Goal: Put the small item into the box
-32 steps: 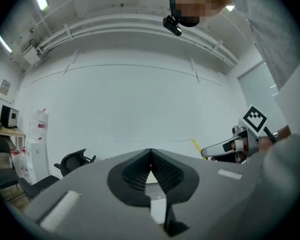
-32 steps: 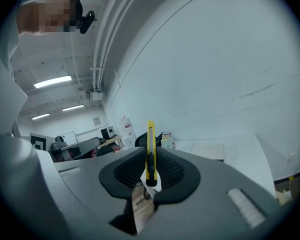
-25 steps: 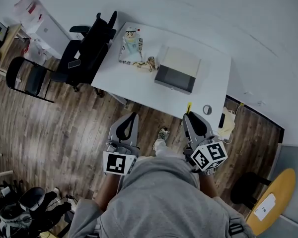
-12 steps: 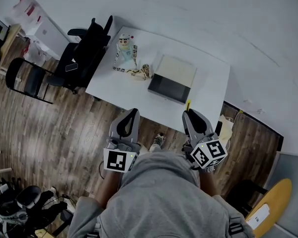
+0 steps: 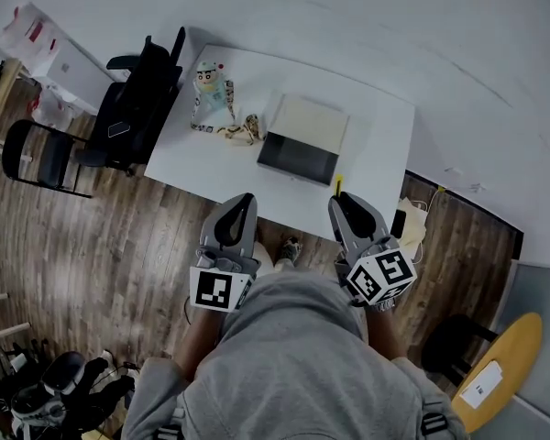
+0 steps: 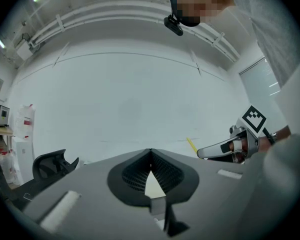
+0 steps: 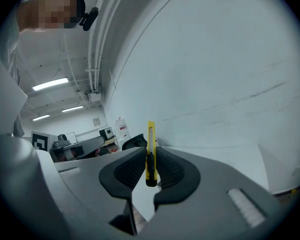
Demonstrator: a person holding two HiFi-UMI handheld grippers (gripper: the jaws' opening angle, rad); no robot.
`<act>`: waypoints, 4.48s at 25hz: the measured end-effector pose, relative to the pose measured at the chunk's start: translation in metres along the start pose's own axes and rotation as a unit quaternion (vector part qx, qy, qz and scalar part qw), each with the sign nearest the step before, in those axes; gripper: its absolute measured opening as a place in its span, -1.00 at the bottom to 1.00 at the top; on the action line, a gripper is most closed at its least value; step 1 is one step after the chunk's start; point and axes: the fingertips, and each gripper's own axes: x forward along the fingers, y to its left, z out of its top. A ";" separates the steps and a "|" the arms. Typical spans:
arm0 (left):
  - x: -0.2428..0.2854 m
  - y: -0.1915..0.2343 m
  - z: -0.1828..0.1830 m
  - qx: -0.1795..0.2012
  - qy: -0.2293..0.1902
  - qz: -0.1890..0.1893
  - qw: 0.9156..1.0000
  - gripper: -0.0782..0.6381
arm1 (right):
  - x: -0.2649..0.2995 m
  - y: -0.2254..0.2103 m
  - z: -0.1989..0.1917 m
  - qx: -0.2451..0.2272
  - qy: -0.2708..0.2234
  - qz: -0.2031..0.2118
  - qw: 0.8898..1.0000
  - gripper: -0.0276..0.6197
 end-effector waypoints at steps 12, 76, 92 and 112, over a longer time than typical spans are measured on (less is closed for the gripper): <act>0.044 0.010 -0.009 -0.012 0.003 -0.066 0.998 -0.77 | 0.021 -0.012 0.006 -0.012 0.010 -0.042 0.999 -0.66; 0.181 0.056 -0.101 -0.068 0.108 -0.208 0.970 -0.77 | 0.206 -0.095 -0.136 -0.041 0.293 -0.064 0.953 -0.66; 0.193 0.069 -0.112 -0.071 0.112 -0.186 0.973 -0.77 | 0.218 -0.111 -0.185 -0.054 0.363 -0.047 0.929 -0.66; 0.198 0.080 -0.121 -0.072 0.123 -0.181 0.973 -0.77 | 0.223 -0.123 -0.237 -0.066 0.452 -0.048 0.888 -0.66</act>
